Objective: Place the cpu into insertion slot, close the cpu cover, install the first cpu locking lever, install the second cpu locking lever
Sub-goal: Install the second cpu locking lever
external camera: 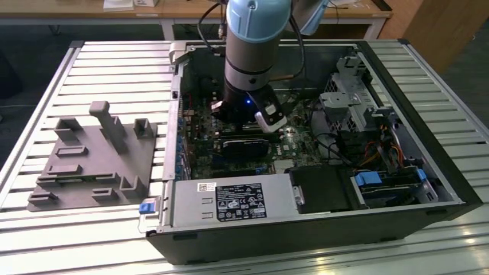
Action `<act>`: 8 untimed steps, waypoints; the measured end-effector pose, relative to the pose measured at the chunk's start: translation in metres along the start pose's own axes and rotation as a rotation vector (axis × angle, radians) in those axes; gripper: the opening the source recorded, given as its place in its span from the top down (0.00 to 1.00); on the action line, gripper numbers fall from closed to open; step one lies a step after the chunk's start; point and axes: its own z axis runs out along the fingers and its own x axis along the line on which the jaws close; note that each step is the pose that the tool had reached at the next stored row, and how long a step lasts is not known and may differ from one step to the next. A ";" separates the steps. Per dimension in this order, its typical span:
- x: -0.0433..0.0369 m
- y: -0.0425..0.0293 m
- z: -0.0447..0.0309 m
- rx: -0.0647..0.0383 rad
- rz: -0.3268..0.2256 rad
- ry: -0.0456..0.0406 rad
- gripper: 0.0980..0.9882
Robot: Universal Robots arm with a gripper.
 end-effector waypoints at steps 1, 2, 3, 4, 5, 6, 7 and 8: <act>0.0005 -0.0001 0.0004 -0.003 0.000 -0.0007 0.99; 0.0010 -0.0002 0.0009 -0.007 -0.001 -0.0016 0.99; 0.0014 -0.0003 0.0014 -0.010 -0.001 -0.0022 0.99; 0.0018 -0.0003 0.0019 -0.014 -0.001 -0.0030 0.99; 0.0024 -0.0004 0.0025 -0.016 -0.001 -0.0038 0.99; 0.0029 -0.0005 0.0031 -0.017 -0.001 -0.0046 0.99; 0.0031 -0.0006 0.0037 -0.018 -0.002 -0.0047 0.99; 0.0032 -0.0008 0.0044 -0.020 -0.002 -0.0049 0.99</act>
